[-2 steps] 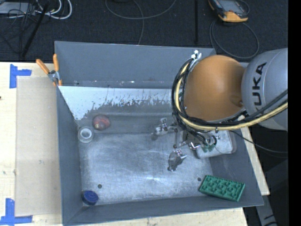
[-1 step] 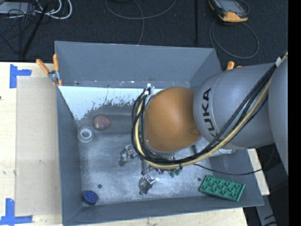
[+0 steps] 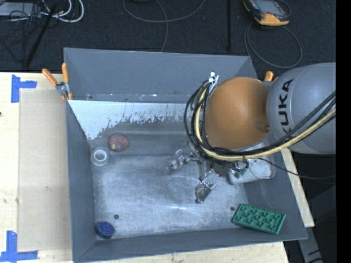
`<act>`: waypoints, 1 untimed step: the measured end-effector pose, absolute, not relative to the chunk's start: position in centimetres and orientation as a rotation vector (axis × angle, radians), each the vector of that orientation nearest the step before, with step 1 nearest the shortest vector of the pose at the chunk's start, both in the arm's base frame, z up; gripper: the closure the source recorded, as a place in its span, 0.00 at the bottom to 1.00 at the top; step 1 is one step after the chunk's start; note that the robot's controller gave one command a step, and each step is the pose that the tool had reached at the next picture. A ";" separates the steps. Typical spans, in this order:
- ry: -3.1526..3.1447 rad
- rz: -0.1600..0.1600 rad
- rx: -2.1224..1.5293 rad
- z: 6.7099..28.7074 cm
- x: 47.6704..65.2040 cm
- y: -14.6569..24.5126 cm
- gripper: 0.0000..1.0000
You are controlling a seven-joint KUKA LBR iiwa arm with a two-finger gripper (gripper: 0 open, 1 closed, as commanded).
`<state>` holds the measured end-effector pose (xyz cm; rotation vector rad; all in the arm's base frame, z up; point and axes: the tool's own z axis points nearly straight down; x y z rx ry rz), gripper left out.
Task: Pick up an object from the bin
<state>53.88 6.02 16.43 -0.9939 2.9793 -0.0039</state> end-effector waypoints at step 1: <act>3.023 -0.004 -0.847 13.3 60.8 -1.5 0.00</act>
Offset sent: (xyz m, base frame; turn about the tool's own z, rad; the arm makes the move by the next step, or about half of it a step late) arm 0.0678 -0.0706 -0.0291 0.0880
